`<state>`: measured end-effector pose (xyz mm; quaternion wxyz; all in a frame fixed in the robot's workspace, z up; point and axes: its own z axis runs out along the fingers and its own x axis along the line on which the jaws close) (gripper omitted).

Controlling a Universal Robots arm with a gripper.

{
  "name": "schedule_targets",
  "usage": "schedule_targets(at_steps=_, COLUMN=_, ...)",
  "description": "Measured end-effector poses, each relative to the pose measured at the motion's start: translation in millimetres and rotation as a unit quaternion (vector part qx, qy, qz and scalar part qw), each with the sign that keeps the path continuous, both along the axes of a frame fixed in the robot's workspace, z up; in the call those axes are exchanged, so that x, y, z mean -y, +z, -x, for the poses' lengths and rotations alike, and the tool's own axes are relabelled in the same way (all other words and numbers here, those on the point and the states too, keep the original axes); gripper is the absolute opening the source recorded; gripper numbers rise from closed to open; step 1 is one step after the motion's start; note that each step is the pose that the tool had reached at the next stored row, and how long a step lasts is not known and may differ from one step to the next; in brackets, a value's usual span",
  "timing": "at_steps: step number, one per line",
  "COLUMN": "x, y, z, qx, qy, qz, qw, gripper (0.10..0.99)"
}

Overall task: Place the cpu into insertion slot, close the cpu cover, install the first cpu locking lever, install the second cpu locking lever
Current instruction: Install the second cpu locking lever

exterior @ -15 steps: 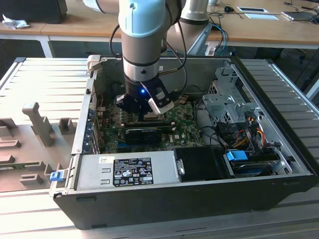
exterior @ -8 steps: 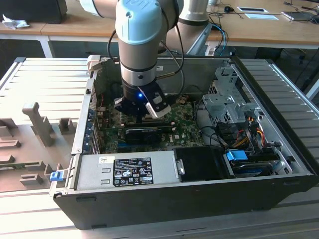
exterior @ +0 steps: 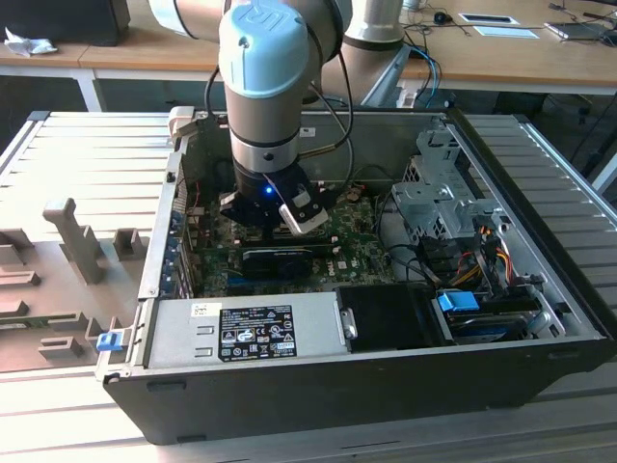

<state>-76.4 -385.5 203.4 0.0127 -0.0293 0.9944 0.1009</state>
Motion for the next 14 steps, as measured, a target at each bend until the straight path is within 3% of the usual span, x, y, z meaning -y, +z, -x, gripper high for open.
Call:
schedule_targets(at_steps=10, x=0.1, y=-4.9, z=2.2, qx=0.0016, qy=0.000, qz=-0.0294, qw=0.9996, gripper=0.106)
schedule_targets(at_steps=14, x=0.3, y=-6.3, z=3.8, qx=0.0016, qy=0.001, qz=-0.0310, qw=0.9995, gripper=0.106)
